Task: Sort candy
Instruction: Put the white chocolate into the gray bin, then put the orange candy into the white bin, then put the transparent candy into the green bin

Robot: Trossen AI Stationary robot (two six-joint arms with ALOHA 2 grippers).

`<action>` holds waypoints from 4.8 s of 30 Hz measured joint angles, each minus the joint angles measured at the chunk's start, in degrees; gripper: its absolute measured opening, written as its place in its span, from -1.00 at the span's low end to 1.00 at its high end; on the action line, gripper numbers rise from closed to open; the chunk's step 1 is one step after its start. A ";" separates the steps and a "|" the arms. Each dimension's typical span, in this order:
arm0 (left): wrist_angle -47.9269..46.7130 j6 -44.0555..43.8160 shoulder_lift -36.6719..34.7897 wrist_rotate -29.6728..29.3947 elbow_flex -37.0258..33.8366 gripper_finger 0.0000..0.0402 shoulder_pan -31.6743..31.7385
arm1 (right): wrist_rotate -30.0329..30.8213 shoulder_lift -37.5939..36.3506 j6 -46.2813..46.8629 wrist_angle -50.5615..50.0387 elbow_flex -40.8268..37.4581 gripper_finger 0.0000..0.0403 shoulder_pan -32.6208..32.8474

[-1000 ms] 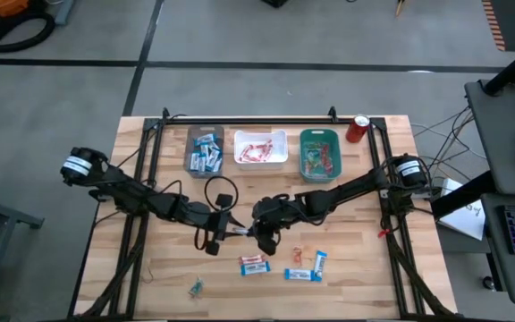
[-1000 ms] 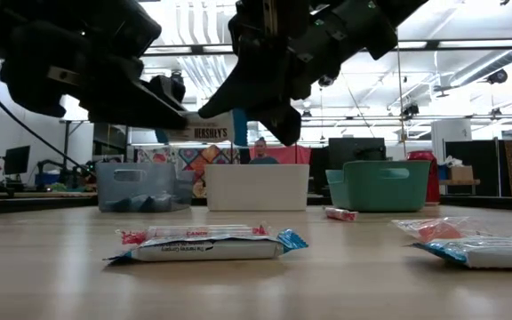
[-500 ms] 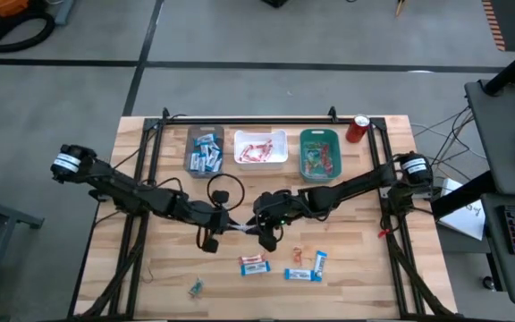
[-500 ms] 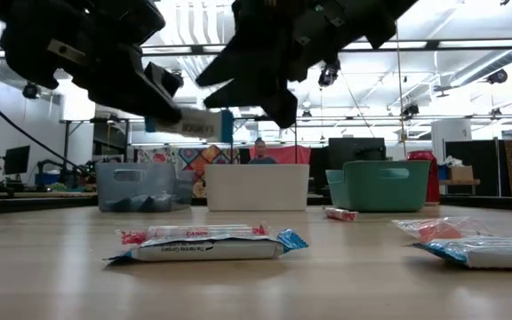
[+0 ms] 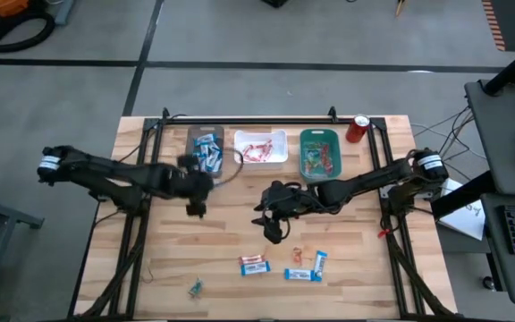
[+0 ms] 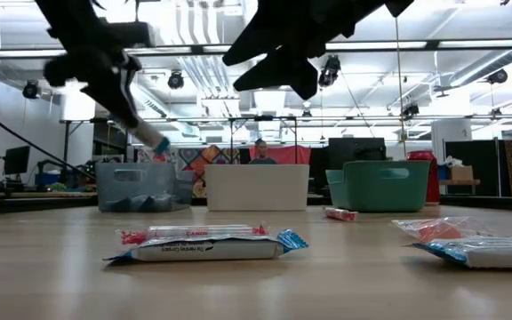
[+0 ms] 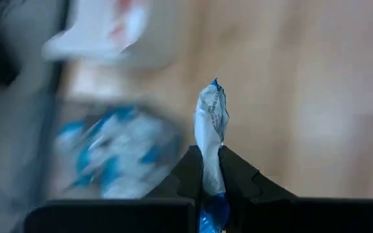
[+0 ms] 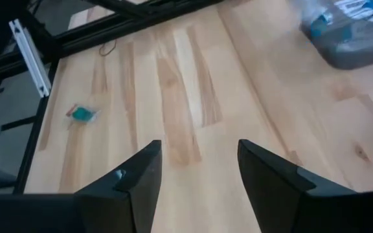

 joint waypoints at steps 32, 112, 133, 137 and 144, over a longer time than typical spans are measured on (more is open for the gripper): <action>7.99 -3.01 1.19 13.59 -2.34 -0.38 25.52 | 4.97 0.72 7.45 -9.68 0.00 -0.07 1.59; 47.68 -14.62 -11.78 13.09 -17.83 -0.41 -13.50 | 16.43 10.23 -43.93 -27.92 18.05 -0.96 -21.54; 45.19 -37.36 -7.92 10.23 -17.83 -0.41 -20.49 | 8.47 12.93 -39.98 -22.26 17.77 -0.30 -29.21; 42.15 -47.44 -5.96 10.24 -17.83 -0.42 -23.80 | 8.42 10.97 -36.76 -22.72 17.77 -0.27 -27.38; 41.03 -63.70 -1.15 11.87 -17.55 -0.49 -30.56 | 7.04 7.21 -32.96 -27.93 17.79 -0.26 -23.34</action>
